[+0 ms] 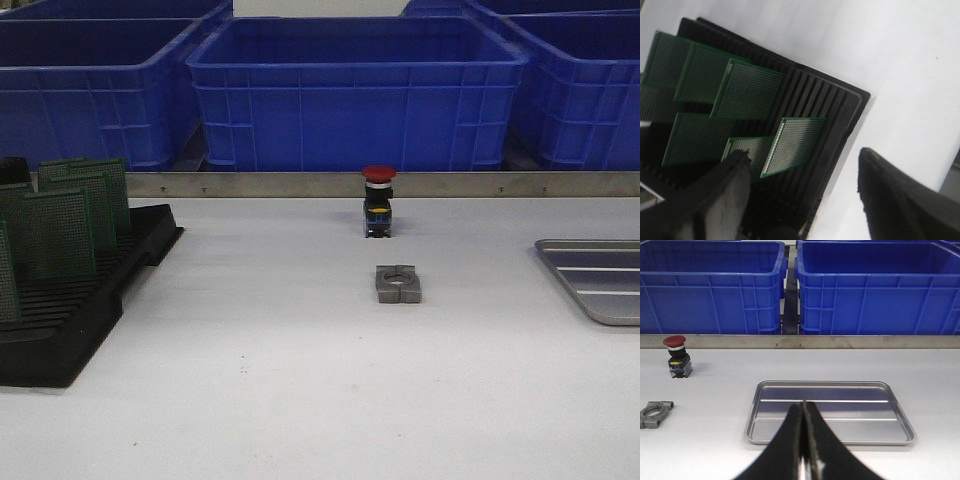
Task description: Place circuit board on tray
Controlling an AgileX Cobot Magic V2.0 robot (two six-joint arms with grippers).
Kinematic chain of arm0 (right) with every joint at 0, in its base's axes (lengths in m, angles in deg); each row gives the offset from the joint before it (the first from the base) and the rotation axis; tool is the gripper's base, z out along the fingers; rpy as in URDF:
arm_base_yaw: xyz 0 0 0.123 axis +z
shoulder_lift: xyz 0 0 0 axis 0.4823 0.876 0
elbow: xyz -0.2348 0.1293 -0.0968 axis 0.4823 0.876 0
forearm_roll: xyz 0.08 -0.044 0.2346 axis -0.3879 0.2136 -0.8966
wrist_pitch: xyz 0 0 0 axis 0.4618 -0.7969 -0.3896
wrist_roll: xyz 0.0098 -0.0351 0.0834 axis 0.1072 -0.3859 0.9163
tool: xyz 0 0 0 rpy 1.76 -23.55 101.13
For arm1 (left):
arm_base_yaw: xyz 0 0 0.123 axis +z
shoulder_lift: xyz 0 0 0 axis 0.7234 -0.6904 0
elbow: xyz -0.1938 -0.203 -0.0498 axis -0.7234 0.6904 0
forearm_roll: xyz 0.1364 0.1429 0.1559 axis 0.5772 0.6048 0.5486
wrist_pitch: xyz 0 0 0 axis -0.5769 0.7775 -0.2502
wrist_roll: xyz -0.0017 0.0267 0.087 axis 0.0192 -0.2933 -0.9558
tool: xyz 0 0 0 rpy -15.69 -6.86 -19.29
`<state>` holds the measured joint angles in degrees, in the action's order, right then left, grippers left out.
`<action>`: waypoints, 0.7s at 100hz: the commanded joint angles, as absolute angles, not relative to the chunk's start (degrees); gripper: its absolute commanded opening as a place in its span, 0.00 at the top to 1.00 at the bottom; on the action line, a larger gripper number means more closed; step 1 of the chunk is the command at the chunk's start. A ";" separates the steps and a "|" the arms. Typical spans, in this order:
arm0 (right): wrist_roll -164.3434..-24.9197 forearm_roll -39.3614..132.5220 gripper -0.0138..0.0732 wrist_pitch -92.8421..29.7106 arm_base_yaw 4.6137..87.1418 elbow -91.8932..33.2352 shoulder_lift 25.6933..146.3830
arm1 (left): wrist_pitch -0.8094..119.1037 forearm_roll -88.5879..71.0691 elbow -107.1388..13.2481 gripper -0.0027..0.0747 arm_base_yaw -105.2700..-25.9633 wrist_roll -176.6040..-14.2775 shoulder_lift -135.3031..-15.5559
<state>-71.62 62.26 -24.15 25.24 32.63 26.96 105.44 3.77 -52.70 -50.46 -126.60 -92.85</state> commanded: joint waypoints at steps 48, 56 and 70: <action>-71.58 62.55 0.91 -19.77 24.97 31.91 25.56 | 99.33 4.71 -55.75 0.40 -50.41 -140.26 -106.20; -71.58 62.55 0.91 -19.77 24.97 31.91 25.56 | 99.21 4.71 -55.75 0.40 -50.41 -140.26 -107.99; -71.58 62.55 0.91 -19.77 24.97 31.91 25.56 | 99.60 4.58 -55.84 0.40 -50.41 -140.26 -110.82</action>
<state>-71.62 62.26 -24.15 25.24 32.63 26.96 100.38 5.63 -54.13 -50.46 -140.39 -111.37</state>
